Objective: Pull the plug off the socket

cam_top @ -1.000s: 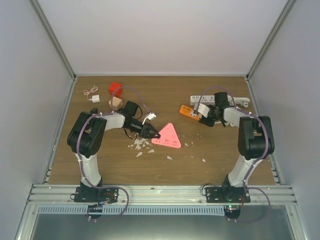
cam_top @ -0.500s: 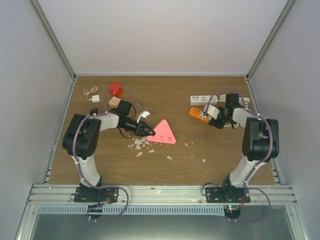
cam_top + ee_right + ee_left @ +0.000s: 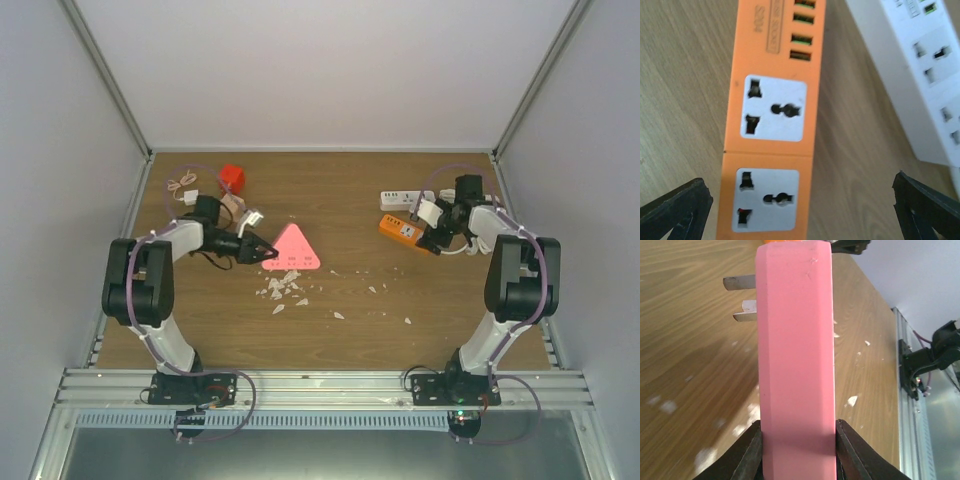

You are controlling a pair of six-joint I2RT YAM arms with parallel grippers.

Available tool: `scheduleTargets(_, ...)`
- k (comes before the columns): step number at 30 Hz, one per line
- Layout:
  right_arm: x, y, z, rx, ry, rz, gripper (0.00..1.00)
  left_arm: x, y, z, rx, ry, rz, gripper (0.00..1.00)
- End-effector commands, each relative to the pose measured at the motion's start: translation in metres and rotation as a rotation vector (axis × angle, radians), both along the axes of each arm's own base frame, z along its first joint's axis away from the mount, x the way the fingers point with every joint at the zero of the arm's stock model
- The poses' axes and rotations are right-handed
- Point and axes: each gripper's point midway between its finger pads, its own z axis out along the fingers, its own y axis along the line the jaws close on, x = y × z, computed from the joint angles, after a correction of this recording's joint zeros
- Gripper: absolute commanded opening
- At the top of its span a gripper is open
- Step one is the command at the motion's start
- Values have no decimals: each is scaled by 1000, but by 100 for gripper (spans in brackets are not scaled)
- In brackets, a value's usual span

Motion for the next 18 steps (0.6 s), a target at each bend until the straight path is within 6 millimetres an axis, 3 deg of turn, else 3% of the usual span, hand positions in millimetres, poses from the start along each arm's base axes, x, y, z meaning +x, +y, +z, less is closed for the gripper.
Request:
scheduleTargets(1, 6, 5, 27, 36, -26, 6, 100, -14, 43, 11, 15, -45, 6, 0)
scheduleTargets(8, 12, 20, 52, 47, -63, 26, 100, -33, 108, 9, 88, -39, 66, 0)
scheduleTargets(15, 8, 39, 58, 60, -57, 45, 100, -49, 166, 2, 144, -24, 172, 0)
scheduleTargets(16, 6, 52, 59, 63, -58, 71, 100, -52, 171, 0, 158, -30, 175, 0)
scheduleTargets(18, 4, 59, 61, 62, -60, 81, 100, -60, 182, -5, 189, -27, 183, 0)
